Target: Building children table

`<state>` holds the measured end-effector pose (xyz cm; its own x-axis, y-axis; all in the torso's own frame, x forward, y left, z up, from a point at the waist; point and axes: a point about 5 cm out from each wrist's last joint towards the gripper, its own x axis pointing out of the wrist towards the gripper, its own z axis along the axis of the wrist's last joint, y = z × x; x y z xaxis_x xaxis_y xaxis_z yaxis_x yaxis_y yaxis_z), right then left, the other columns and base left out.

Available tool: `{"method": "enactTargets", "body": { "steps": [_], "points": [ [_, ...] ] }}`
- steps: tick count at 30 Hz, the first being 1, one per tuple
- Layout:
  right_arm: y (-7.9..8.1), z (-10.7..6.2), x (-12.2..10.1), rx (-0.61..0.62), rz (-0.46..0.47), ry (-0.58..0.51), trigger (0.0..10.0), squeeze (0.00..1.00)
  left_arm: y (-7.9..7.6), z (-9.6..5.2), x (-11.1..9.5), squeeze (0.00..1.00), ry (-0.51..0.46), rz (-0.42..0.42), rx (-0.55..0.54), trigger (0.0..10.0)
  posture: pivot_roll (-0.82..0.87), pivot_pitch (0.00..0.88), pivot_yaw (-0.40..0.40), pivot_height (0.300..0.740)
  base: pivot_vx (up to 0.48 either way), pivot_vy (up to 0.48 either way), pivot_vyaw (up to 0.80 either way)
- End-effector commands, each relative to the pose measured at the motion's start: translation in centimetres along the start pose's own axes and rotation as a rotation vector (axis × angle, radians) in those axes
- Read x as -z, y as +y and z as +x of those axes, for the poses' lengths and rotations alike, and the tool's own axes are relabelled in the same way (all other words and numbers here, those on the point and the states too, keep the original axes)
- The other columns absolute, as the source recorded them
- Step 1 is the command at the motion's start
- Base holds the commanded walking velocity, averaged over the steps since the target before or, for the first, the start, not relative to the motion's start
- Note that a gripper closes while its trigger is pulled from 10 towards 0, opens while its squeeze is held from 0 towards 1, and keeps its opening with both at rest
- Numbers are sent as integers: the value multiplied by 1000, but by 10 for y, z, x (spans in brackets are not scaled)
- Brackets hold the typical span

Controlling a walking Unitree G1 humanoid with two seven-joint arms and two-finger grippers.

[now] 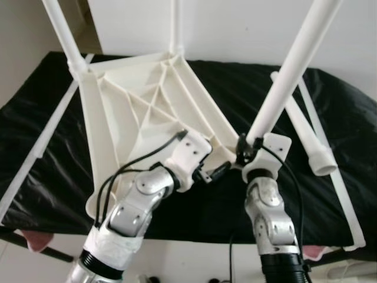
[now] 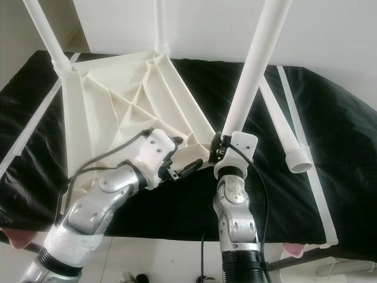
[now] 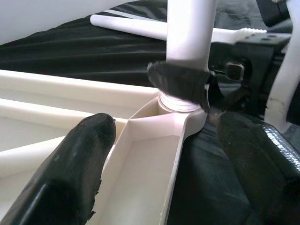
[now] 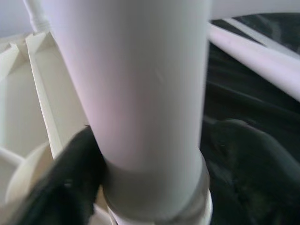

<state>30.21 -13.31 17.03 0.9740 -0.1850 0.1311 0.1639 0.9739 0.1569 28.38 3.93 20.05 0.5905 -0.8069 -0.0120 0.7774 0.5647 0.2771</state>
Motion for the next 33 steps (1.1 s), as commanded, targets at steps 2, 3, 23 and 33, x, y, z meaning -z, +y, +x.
{"method": "enactTargets", "body": {
  "steps": [2,3,23,33],
  "points": [
    [-6,-4,8,-4,-12,34,10000,1000,-7,1,3,0,10,-14,44,10000,-181,184,11,740,0,0,0],
    [-11,-5,5,-40,-18,15,10000,1000,-8,1,3,0,9,-13,49,10000,-180,179,10,740,0,0,0],
    [-20,6,0,-431,-130,-1,10000,0,-13,1,5,0,15,-1,94,10000,-195,170,23,740,0,0,0],
    [-24,10,-1,-564,-173,3,10000,0,-12,1,3,0,16,0,85,10000,-187,179,16,740,0,0,0]
  ]
}}
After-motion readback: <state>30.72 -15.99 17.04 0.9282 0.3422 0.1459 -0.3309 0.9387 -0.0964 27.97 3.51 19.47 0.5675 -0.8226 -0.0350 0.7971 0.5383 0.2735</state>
